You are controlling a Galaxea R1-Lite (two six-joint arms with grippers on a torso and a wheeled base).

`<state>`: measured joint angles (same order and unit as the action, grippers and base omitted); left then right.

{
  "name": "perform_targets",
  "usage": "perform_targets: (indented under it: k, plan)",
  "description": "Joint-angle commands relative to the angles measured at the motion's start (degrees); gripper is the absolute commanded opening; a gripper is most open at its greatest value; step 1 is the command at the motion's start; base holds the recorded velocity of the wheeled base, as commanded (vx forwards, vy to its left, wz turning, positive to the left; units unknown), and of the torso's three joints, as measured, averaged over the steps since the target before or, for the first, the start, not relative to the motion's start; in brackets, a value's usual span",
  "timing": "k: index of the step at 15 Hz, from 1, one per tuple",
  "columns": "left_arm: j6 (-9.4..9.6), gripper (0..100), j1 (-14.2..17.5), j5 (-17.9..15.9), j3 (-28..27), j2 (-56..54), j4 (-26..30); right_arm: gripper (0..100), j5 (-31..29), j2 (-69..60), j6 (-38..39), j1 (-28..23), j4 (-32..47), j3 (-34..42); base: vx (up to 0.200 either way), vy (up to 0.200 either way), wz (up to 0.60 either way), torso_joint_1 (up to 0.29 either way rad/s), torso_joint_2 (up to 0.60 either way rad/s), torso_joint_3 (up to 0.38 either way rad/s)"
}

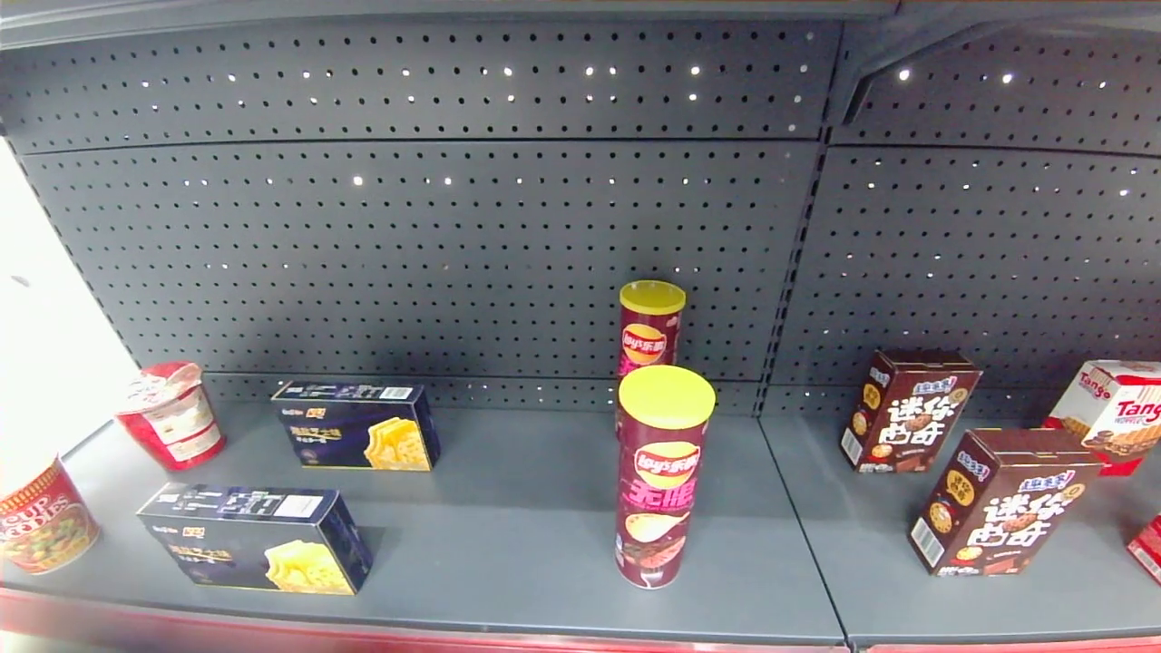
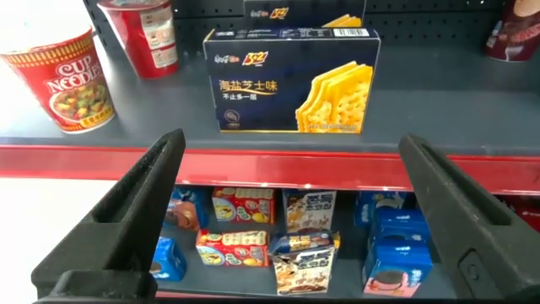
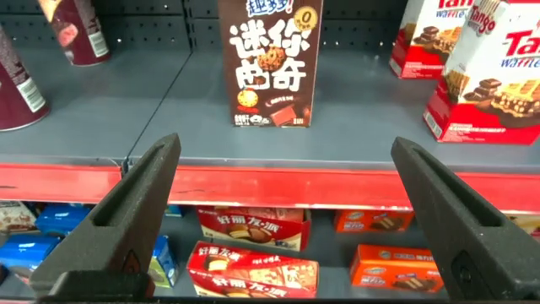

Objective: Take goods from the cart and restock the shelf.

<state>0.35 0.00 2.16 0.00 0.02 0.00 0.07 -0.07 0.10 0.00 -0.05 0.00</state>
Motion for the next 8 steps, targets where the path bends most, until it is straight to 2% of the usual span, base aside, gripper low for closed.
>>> perform_targets:
  k: [1,8]
  plan:
    - [0.00,100,0.0,0.0,0.0,0.0,0.0,100,0.0,0.1,0.1,0.0,0.0,0.0,0.000,0.000,0.00,0.000,0.00,0.000]
    - [0.17,100,0.0,-0.2,0.0,0.0,0.0,100,0.0,0.1,0.1,0.0,0.0,0.0,0.000,0.000,0.00,0.000,0.00,0.000]
